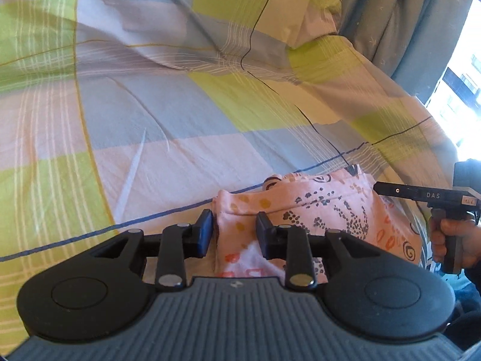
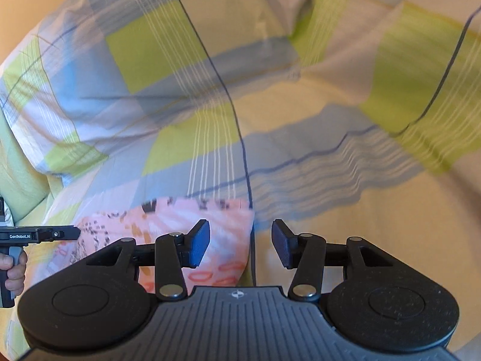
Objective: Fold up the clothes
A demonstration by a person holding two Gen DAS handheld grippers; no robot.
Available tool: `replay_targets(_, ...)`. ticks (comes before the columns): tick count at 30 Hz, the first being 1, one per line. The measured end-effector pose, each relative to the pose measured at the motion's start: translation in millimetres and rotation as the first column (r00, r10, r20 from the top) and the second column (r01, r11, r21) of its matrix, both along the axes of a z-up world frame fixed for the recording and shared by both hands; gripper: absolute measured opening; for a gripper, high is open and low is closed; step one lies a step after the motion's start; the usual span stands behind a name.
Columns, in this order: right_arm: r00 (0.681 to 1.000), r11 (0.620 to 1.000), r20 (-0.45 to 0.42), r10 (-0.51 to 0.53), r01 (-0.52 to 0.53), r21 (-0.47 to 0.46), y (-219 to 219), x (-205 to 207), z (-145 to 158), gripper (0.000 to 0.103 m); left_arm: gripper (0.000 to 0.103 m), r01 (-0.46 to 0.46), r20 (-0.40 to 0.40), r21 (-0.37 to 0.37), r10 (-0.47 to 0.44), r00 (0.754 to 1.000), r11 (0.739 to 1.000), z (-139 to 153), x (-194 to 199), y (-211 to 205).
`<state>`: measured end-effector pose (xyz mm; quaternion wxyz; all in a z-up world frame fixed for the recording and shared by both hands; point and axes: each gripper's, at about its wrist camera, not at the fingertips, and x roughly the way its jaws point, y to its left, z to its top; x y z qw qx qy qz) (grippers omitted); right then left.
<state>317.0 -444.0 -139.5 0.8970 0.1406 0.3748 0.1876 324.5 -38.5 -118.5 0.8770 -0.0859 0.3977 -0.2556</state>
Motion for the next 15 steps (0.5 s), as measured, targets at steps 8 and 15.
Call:
replay_targets(8, 0.995, 0.993, 0.070, -0.070, 0.063, 0.097, -1, -3, -15, 0.002, 0.001, -0.064, 0.086, -0.098, 0.072, 0.994, 0.993, 6, -8, 18)
replay_targets(15, 0.986, 0.990, 0.119, -0.118, 0.108, 0.091, -10, 2, -6, 0.001, 0.006, -0.094, 0.040, -0.070, 0.097, 0.994, 0.993, -8, 0, 12)
